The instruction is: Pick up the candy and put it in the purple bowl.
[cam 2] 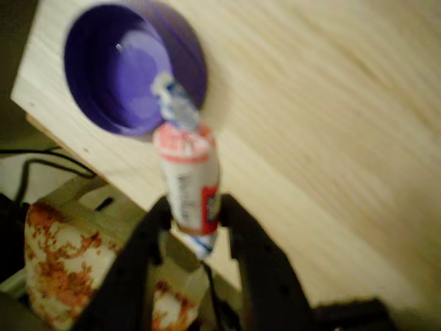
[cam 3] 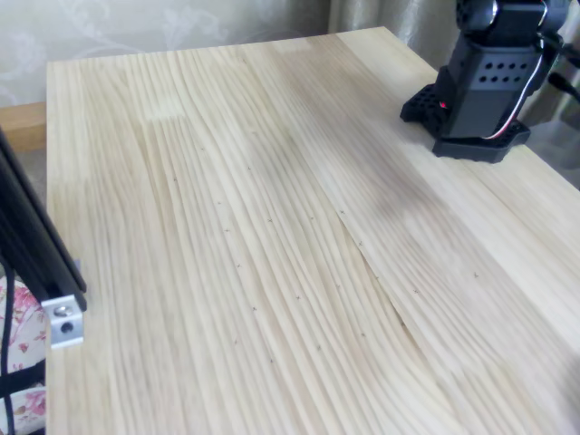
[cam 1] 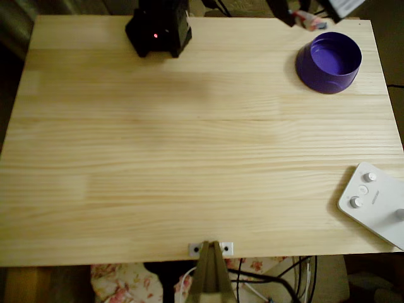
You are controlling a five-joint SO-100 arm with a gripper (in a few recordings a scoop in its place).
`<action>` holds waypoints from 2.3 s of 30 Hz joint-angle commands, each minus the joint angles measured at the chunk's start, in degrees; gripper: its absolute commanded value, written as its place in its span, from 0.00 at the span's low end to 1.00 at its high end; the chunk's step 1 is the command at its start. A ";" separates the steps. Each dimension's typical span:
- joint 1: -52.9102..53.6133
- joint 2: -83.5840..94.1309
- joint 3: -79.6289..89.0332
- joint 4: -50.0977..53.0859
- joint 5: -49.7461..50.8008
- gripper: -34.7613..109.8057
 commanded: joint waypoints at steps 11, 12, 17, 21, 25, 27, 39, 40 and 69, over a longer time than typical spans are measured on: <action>-7.65 -12.39 -10.46 -14.06 -5.62 0.25; -8.26 -13.45 -10.90 -14.50 -5.71 0.25; -10.46 -19.25 -14.77 -16.17 -6.77 0.25; -10.99 -27.07 -20.30 -16.96 -8.26 0.25; -10.11 -32.52 -25.84 -16.52 -9.14 0.26; -9.84 -34.89 -28.12 -16.17 -9.58 0.26; -12.92 -39.90 -31.29 -14.94 -10.20 0.27; -13.01 -40.17 -31.29 -14.94 -10.02 0.27; -10.02 -34.28 -28.12 -11.87 -9.49 0.28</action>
